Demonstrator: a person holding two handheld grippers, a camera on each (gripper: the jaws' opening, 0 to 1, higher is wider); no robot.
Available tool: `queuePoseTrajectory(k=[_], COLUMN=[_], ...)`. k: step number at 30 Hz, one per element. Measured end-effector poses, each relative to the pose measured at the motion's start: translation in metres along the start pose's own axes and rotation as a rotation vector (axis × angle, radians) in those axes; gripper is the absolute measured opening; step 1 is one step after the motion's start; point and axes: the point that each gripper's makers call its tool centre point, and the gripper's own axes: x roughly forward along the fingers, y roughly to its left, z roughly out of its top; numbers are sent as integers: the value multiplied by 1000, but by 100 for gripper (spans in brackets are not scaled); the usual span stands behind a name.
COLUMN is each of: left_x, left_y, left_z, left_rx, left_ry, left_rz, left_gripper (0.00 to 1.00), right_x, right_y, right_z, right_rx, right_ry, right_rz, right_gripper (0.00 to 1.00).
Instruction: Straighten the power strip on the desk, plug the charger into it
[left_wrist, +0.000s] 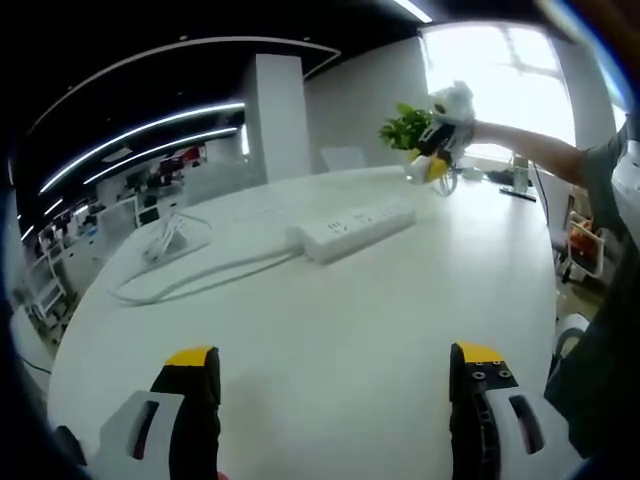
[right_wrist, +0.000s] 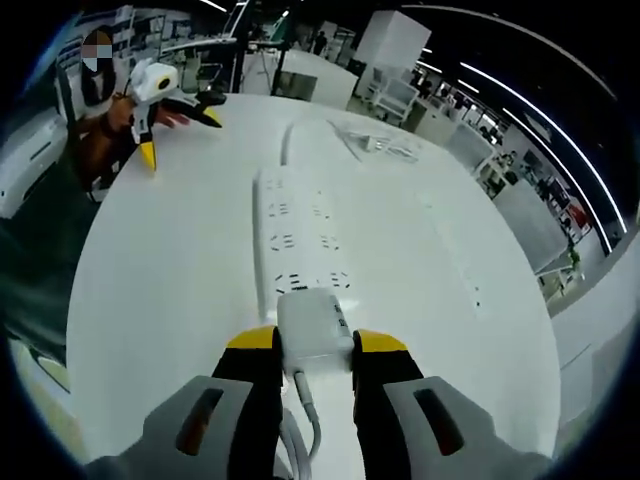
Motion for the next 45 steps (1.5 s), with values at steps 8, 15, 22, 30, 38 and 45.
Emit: queuePoseTrajectory(k=[8, 15, 22, 30, 38, 45], left_x=[1, 1, 1, 2, 0, -1], left_y=[0, 3, 5, 5, 8, 9], left_z=[0, 1, 0, -1, -3, -5], left_rx=[2, 3, 0, -2, -8, -13], left_ry=[-3, -6, -7, -8, -10, -8], left_rz=[-5, -5, -3, -6, 0, 2], left_gripper=[98, 98, 98, 98, 98, 98], right_x=[4, 7, 9, 15, 24, 29], right_y=[5, 7, 7, 8, 12, 11], right_z=[5, 8, 9, 9, 6, 7], right_rx=[-20, -32, -40, -45, -41, -50], right_ry=[23, 39, 50, 79, 105, 114], right_rz=[14, 30, 41, 53, 64, 65], right_gripper=[25, 25, 25, 25, 25, 25])
